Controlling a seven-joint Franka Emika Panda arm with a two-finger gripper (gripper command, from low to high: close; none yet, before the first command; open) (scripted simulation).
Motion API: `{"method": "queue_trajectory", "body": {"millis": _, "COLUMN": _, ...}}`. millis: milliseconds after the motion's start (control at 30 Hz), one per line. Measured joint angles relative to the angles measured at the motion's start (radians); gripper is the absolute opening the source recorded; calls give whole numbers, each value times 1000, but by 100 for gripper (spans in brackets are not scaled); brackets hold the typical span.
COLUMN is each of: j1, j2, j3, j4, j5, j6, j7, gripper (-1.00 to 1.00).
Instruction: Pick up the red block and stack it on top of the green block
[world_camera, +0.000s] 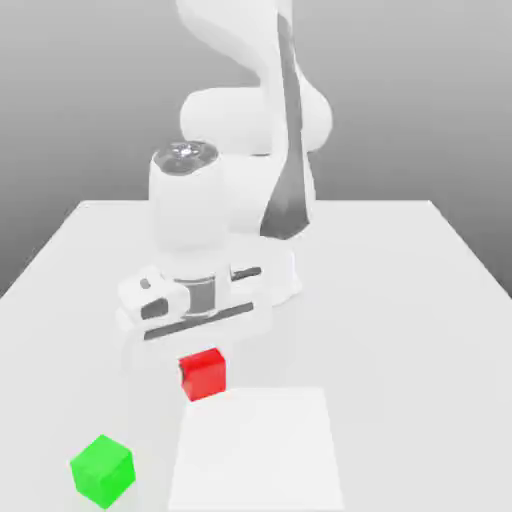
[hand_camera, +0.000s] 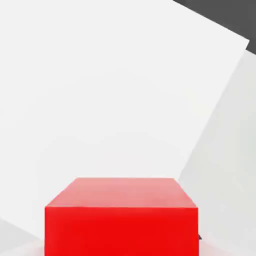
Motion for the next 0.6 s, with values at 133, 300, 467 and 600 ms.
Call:
{"method": "queue_trajectory", "body": {"millis": 133, "j1": -41, "j2": 51, "j3": -29, "j4": 132, "j5": 0, "j6": -81, "j7": 178, "gripper": -100}}
{"method": "queue_trajectory", "body": {"millis": 300, "j1": -78, "j2": 137, "j3": -50, "j4": 312, "j5": 67, "j6": -179, "j7": 372, "gripper": -100}}
{"method": "queue_trajectory", "body": {"millis": 467, "j1": -109, "j2": 284, "j3": -28, "j4": 387, "j5": 166, "j6": -114, "j7": 392, "gripper": -100}}
{"method": "queue_trajectory", "body": {"millis": 600, "j1": -119, "j2": 319, "j3": -14, "j4": 390, "j5": 185, "j6": -83, "j7": 380, "gripper": 100}}
